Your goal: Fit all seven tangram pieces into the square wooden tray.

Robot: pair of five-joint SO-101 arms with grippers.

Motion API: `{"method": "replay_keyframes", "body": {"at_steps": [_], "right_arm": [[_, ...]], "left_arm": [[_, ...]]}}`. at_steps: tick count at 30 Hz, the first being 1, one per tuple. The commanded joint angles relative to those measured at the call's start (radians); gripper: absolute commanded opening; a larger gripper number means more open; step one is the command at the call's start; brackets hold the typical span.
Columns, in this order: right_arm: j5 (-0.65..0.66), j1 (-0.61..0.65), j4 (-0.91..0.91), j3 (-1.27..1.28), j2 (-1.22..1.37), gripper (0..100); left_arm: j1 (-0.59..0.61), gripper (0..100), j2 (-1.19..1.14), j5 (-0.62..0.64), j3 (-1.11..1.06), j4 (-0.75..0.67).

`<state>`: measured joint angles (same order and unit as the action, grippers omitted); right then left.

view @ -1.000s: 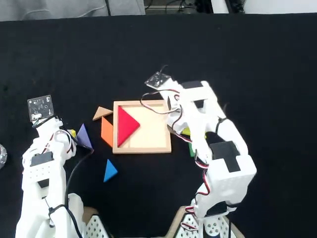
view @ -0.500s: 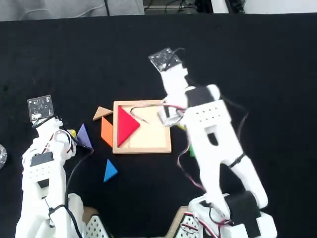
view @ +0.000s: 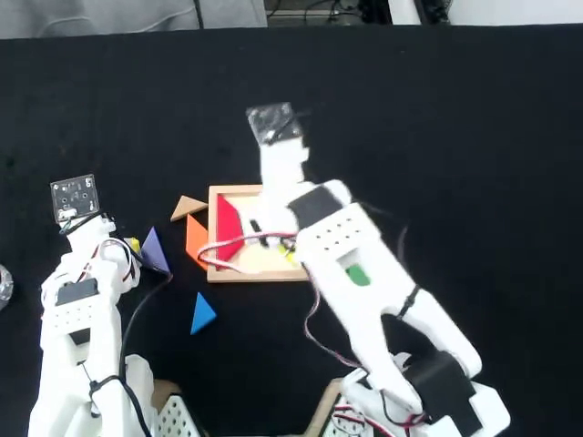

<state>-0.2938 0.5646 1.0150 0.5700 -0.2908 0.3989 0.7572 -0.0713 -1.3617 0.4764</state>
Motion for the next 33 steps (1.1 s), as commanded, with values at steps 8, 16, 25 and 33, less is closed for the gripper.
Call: {"method": "replay_keyframes", "body": {"at_steps": [8, 16, 25, 33], "right_arm": [[-0.436, 0.034, -0.537, 0.297, -0.053, 20.4], [-0.647, -0.029, -0.546, 0.302, -0.053, 20.4], [-0.641, -0.021, -0.546, 0.318, -0.048, 21.0], [-0.592, 0.061, -0.546, 0.320, -0.047, 43.2]], "left_arm": [[-0.012, 19, 0.020, -0.006, 0.002, -0.018], [-0.012, 19, 0.020, -0.006, 0.002, -0.018], [-0.012, 19, 0.020, -0.006, 0.002, -0.018], [-0.012, 19, 0.020, -0.006, 0.002, -0.018]]}}
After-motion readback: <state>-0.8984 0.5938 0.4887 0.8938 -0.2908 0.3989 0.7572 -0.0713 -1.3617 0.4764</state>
